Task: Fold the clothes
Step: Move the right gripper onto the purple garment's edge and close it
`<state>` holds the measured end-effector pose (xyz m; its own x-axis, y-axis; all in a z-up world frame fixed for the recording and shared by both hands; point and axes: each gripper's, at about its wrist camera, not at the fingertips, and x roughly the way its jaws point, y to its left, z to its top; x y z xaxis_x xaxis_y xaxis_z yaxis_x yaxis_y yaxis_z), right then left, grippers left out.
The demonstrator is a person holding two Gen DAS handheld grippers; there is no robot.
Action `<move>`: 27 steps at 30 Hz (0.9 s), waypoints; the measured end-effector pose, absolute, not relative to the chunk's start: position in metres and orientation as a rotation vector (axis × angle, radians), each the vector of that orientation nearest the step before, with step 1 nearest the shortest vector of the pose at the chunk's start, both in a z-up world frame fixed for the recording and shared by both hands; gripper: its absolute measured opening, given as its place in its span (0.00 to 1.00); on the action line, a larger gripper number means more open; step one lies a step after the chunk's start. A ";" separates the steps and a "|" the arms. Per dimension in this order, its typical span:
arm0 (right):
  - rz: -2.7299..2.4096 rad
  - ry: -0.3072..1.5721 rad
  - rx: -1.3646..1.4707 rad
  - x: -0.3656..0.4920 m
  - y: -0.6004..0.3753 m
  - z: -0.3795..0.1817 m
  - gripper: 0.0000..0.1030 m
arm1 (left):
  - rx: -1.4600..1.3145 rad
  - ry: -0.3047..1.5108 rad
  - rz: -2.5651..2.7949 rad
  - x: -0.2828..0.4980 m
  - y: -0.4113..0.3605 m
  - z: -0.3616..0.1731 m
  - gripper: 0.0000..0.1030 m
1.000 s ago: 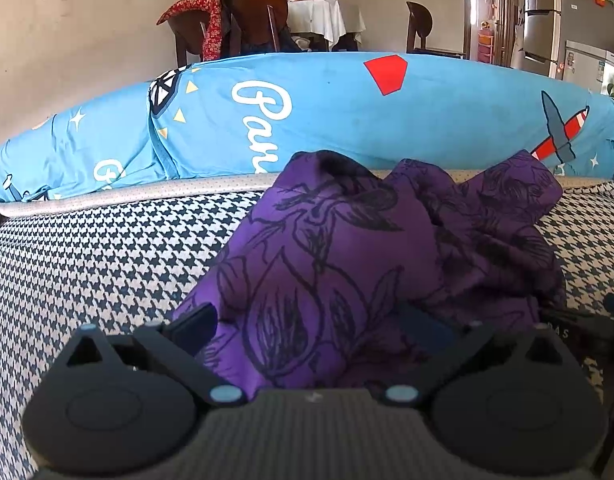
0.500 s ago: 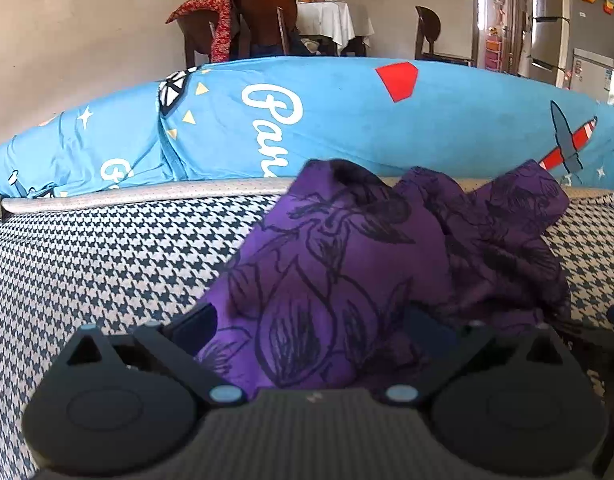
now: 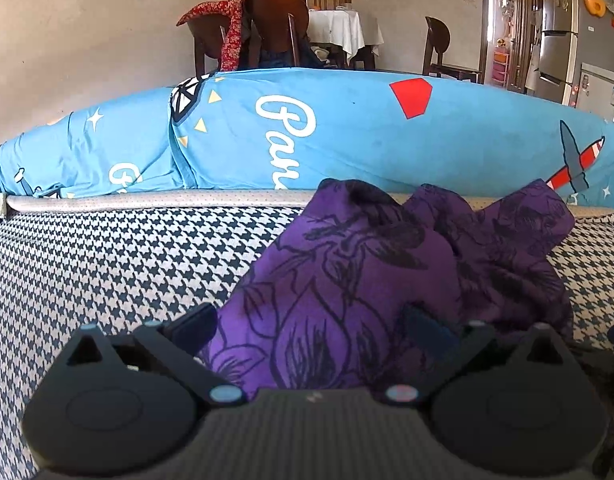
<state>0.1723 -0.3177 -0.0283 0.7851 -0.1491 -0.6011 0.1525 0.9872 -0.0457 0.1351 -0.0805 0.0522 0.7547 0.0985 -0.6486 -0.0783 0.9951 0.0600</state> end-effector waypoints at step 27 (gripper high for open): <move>0.128 0.590 0.173 0.203 -0.321 0.052 0.99 | -0.003 0.669 0.203 0.133 -0.042 0.077 1.00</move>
